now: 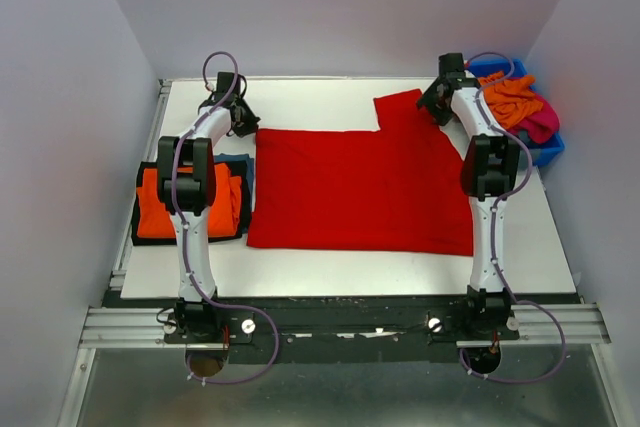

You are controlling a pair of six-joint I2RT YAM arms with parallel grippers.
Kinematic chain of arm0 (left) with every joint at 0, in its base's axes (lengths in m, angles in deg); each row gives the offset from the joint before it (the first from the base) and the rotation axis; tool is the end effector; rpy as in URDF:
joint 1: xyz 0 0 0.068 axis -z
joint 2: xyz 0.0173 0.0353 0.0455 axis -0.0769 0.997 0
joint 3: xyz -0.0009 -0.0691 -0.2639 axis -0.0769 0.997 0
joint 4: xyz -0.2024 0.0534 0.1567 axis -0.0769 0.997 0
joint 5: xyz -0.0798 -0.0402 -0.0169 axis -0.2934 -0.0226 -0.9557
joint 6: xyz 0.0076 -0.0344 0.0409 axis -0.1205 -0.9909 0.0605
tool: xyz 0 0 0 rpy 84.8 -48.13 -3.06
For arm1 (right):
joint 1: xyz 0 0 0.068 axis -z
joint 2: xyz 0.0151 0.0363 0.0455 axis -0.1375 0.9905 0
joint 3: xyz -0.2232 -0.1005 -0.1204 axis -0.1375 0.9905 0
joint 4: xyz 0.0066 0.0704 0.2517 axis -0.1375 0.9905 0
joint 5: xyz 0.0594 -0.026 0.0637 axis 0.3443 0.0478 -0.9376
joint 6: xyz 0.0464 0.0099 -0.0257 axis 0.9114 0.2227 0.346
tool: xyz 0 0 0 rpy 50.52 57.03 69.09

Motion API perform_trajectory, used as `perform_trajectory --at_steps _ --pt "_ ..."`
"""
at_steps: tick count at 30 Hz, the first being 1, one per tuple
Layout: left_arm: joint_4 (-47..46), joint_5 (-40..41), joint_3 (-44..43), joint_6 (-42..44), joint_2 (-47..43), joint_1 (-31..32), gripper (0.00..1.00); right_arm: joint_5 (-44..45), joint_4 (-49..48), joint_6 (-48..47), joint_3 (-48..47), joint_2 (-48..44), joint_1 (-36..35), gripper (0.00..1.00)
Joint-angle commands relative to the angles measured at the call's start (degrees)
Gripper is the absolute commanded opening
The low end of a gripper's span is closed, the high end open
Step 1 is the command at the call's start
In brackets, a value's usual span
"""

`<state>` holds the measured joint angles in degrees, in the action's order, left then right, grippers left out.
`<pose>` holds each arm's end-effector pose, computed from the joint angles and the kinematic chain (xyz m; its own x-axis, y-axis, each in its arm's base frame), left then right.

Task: Fold and stack the t-shirts
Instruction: Grap the side of the flattened tshirt furthest away from the robot with both arms

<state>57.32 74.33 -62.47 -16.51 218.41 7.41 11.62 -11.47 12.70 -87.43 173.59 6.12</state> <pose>0.5022 -0.0288 0.1695 -0.6388 -0.6285 -0.4438 -0.4388 0.7714 -0.4609 0.5557 0.0134 0.1712 -0.5892 0.6385 -0.4952 0.5599 0.7645 0.3195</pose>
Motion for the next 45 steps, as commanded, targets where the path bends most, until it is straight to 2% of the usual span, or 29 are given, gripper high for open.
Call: perform_trajectory --at_steps 1,8,14,25,35,39,45 --pt "-0.91 -1.46 0.31 0.45 -3.10 -0.19 0.00 4.92 3.11 -2.64 -4.25 -0.74 0.46 0.68" --pt "-0.64 -1.02 0.13 0.89 -3.46 -0.19 0.00 5.01 2.68 -3.61 -3.83 -1.08 0.81 0.71" --pt "-0.38 -1.28 -0.04 0.98 -3.28 -0.19 0.00 2.64 9.53 0.51 -7.61 1.55 1.08 0.70" --pt "-0.90 -2.07 1.01 0.80 -4.60 -0.10 0.00 0.17 11.83 2.10 -4.89 1.38 0.64 0.74" --pt "-0.38 -1.72 0.22 1.33 -4.25 -0.02 0.00 -2.55 11.21 2.01 -4.36 2.08 0.55 0.69" --pt "-0.29 -1.72 0.22 1.42 -3.98 -0.02 0.00 -1.50 14.54 2.54 -7.87 3.92 0.29 0.67" --pt "-0.37 -1.99 0.22 1.24 -4.16 0.07 0.00 0.00 15.69 1.22 -4.45 1.56 -0.15 0.70"
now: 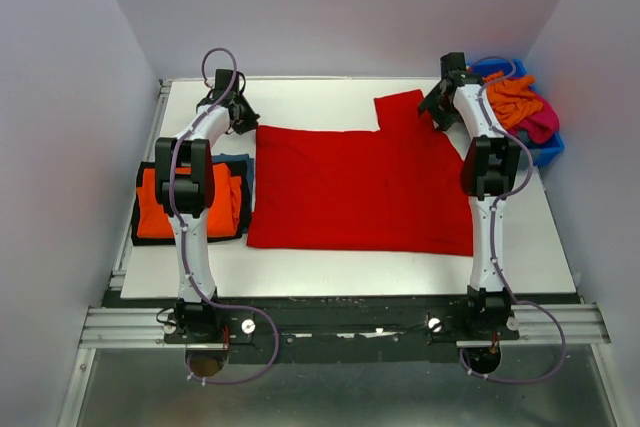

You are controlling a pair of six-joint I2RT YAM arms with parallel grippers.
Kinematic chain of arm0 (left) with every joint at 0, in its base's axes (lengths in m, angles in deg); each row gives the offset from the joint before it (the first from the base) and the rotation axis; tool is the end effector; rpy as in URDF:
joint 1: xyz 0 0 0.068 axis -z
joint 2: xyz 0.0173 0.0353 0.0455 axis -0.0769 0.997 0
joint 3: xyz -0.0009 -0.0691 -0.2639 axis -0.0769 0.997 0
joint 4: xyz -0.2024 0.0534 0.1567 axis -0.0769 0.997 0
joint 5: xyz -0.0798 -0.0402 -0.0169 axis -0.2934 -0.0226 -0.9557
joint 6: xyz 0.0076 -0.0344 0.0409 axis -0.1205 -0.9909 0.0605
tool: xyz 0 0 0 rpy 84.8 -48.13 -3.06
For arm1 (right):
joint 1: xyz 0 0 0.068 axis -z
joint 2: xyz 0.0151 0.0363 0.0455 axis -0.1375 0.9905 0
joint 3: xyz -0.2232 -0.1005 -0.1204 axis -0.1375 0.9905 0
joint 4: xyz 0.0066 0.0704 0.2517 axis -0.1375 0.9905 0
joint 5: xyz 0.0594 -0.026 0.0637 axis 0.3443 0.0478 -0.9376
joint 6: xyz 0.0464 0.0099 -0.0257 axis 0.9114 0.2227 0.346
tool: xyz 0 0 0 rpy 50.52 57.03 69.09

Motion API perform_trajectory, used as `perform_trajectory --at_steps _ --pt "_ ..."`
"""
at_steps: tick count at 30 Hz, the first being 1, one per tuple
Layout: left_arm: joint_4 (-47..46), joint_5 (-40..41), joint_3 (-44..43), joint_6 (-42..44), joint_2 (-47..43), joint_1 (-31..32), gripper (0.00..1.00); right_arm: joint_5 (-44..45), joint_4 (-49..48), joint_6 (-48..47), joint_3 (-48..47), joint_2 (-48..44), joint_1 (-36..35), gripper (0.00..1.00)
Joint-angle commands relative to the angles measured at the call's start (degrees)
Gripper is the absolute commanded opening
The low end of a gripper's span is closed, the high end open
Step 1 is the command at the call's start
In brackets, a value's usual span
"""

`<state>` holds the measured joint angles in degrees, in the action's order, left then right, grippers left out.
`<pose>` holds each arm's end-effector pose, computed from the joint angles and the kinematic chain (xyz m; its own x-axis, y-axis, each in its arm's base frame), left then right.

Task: Fold and stack the t-shirts
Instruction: Grap the side of the flattened tshirt furthest away from the robot with both arms

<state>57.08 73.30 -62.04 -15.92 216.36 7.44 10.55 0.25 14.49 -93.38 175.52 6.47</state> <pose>0.4991 -0.0295 0.1847 -0.6365 -0.6197 -0.4592 -0.4079 0.7758 -0.4815 0.5474 0.0105 0.1736 -0.6334 0.6651 -0.3956 0.6156 0.7428 0.2633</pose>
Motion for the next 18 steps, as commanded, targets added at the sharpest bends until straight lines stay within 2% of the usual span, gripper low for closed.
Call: perform_trajectory --at_steps 1,4,8,12,16,18 --pt "-0.05 -1.05 -0.13 0.65 -2.19 0.05 0.00 1.07 4.07 -1.01 1.67 -0.45 -0.41 0.70" --pt "-0.31 -1.14 -0.13 0.56 -2.28 0.49 0.00 0.37 3.72 -2.15 2.20 -0.63 -0.59 0.59" --pt "-0.31 -1.14 -0.22 0.65 -2.19 0.49 0.00 -0.68 3.54 -3.47 1.15 0.24 -0.94 0.30" --pt "-0.05 -0.96 -0.39 0.74 -1.93 0.49 0.00 -1.83 2.23 -5.23 1.14 -0.54 -1.12 0.11" --pt "0.04 -0.70 -0.57 1.00 -2.02 0.49 0.00 0.62 -0.85 -7.95 4.04 -4.40 -1.03 0.08" --pt "-0.13 -0.61 -0.39 1.00 -2.10 0.49 0.00 2.47 -2.08 -9.53 5.44 -6.77 -1.03 0.03"
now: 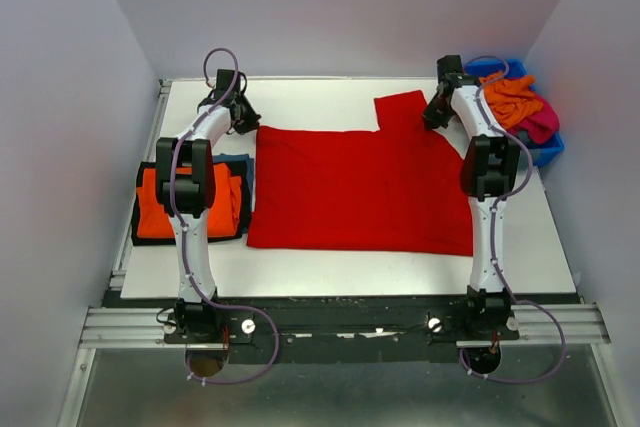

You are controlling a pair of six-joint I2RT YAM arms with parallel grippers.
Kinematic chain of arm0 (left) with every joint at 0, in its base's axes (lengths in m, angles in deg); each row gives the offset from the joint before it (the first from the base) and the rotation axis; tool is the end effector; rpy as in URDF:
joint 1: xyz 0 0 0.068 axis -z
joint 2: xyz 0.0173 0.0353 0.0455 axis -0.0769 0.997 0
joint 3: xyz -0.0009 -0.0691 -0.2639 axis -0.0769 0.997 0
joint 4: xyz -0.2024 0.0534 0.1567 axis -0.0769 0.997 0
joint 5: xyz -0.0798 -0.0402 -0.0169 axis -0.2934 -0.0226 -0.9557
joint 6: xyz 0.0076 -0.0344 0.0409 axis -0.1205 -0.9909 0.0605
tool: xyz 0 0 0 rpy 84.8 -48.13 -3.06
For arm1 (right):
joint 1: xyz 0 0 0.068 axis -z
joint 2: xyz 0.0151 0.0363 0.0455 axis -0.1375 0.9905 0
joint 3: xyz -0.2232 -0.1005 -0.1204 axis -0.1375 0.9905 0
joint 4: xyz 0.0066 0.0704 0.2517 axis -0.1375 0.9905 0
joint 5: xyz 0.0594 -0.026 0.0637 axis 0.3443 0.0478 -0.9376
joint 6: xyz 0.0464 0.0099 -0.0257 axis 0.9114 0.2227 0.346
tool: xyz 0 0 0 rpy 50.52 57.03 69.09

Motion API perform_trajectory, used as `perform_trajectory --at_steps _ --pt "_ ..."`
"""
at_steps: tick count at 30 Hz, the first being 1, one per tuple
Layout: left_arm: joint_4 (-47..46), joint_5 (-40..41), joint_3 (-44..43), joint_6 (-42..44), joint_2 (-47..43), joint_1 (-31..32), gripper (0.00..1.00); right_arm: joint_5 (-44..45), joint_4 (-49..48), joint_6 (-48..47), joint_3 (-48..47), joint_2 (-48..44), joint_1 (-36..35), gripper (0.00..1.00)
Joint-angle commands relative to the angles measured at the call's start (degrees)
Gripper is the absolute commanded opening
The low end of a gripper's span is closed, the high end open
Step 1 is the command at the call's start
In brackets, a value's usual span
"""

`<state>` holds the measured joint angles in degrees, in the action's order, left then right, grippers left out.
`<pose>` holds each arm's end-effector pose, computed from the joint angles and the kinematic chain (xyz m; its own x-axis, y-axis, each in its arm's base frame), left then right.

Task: Fold and stack the t-shirts
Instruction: Grap the side of the flattened tshirt furthest away from the robot with both arms

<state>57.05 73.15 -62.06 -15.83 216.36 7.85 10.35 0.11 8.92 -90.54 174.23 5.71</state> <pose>0.4990 -0.0332 0.1848 -0.6422 -0.6137 -0.4592 -0.3996 0.7793 -0.4827 0.5421 0.0177 0.1705 -0.7089 0.5804 -0.4006 0.5446 0.8115 0.2120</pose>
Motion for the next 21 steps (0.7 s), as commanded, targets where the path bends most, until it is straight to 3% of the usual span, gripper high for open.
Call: perform_trajectory --at_steps 1,9,21 --pt "-0.03 -0.45 -0.20 0.92 -2.28 0.07 0.00 3.02 -2.82 -4.40 3.91 -6.36 -0.26 0.01" --pt "-0.03 0.95 1.47 1.88 -3.77 0.51 0.00 2.68 -10.21 -5.11 15.34 -15.42 0.70 0.01" --pt "1.12 4.20 4.37 4.17 -6.23 1.48 0.00 -2.68 -12.85 -7.13 22.82 -21.75 1.85 0.01"
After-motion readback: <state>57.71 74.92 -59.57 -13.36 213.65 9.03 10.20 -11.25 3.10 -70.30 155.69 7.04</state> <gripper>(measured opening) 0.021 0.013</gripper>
